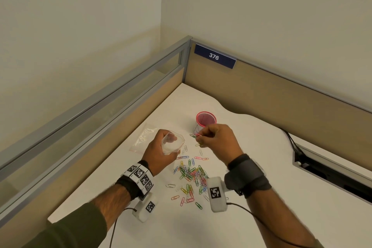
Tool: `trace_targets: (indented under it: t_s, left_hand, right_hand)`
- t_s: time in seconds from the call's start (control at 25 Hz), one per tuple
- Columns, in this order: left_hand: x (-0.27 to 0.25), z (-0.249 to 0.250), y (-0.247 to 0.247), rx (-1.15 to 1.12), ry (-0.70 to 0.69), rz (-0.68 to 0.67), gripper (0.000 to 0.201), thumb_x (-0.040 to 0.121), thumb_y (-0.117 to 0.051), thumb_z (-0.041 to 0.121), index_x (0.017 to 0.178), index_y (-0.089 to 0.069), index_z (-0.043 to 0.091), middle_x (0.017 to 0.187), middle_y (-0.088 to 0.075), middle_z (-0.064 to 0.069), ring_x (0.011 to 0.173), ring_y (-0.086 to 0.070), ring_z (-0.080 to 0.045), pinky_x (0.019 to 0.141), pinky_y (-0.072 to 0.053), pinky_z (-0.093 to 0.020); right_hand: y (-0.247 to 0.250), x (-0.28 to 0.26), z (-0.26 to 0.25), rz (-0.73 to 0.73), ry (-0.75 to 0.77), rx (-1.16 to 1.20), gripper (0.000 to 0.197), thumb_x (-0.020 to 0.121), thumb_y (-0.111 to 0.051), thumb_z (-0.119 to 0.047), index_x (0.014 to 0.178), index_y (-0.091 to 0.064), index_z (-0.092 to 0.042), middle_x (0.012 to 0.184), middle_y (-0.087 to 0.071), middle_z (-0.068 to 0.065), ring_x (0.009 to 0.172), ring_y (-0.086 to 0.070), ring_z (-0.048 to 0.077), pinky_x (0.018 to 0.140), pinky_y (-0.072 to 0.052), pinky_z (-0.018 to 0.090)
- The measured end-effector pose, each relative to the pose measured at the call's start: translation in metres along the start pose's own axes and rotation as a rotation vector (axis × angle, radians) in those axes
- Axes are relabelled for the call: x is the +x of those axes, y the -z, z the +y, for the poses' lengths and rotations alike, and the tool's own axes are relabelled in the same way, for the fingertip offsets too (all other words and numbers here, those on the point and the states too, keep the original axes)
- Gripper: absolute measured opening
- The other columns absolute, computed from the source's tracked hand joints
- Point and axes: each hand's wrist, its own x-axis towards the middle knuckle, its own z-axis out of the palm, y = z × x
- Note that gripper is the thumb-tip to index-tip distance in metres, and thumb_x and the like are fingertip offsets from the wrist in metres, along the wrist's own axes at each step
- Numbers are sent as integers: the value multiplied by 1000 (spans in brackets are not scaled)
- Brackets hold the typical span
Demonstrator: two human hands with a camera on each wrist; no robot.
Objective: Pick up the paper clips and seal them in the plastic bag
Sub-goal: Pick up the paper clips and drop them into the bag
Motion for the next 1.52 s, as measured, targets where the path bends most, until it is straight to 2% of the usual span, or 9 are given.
trace_targets:
  t_s: [0.12,0.28,0.48,0.68,0.84,1.0,1.08,1.36,1.52]
  left_hand:
    - [0,7,-3,19,-8,-12,50,79,-81,16,117,-49,23,114,-64,7,112,-61,-9,93,-52,-25]
    - [0,16,-5,49,-13,-23,54,81,-80,15,118,-44,29,105,-57,22,98,-61,-2,78,-47,-11]
    - [1,17,-7,43,23,-21,53,81,-81,18,116,-43,29,99,-57,22,92,-61,-3,73,-45,-10]
    - [-3,14,0,-15,-17,-10,46,80,-79,15,113,-49,24,108,-66,11,109,-64,-11,89,-54,-24]
    - [-6,11,13,-65,-35,-1,46,80,-79,14,115,-51,22,114,-69,4,118,-63,-15,103,-50,-35]
    - [-8,5,24,-107,-26,24,47,77,-79,19,116,-52,21,117,-68,5,120,-63,-14,104,-51,-41]
    - [-9,3,27,-107,-18,42,46,78,-80,15,116,-53,20,118,-68,2,119,-63,-14,104,-52,-41]
    - [-8,5,31,-85,-1,69,49,80,-79,4,119,-52,17,117,-68,0,118,-63,-15,100,-52,-33]
    - [-6,7,35,-99,-22,89,49,80,-79,2,118,-51,16,117,-67,-3,117,-63,-19,100,-51,-33]
  right_hand:
    - [-8,3,-31,-85,72,-76,7,85,-72,-16,90,-73,-12,77,-71,-3,64,-66,3,65,-56,15]
    - [-35,8,-49,-140,160,-333,8,86,-68,-16,92,-71,-11,90,-70,2,80,-66,17,77,-58,29]
    - [-52,13,-56,-182,185,-558,16,90,-60,-21,98,-70,-11,99,-70,6,87,-64,23,83,-57,37]
    - [-32,10,-49,-29,250,-383,12,93,-58,-20,94,-68,-14,89,-67,-2,80,-63,14,76,-55,27]
    - [-11,10,30,43,40,-352,9,89,-61,-19,89,-69,-14,86,-69,0,78,-66,18,77,-56,34]
    - [-16,-16,136,-99,-397,-631,23,91,-54,-15,111,-64,-11,120,-64,8,110,-60,25,96,-48,33]
    - [-28,-33,162,-116,-516,-686,27,92,-48,-14,116,-59,-9,124,-60,11,113,-59,28,97,-48,33]
    - [-67,-26,149,-58,-414,-422,18,89,-53,-9,98,-69,-12,107,-69,7,98,-63,23,90,-52,33]
    - [-37,-41,161,22,-579,-542,19,92,-50,-14,105,-63,-12,111,-66,9,101,-63,26,89,-51,33]
